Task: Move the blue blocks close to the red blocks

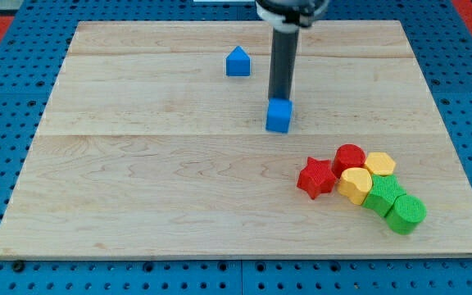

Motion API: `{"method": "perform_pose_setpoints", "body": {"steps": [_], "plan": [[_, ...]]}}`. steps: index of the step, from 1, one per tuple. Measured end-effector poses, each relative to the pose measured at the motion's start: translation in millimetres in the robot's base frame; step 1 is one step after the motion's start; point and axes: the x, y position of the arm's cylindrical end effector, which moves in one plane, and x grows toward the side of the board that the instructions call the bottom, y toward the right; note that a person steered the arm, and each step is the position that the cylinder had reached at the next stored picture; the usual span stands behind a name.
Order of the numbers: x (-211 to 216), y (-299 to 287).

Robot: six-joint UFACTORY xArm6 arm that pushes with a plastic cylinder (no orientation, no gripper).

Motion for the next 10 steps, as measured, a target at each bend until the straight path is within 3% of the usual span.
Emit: {"method": "perform_pose_setpoints", "body": {"steps": [1,3,4,5,6,8,9,10], "plan": [[59,12],[47,-43],[84,-16],[92,24],[62,-15],[-28,-156],[-114,-156],[-136,-105]]}}
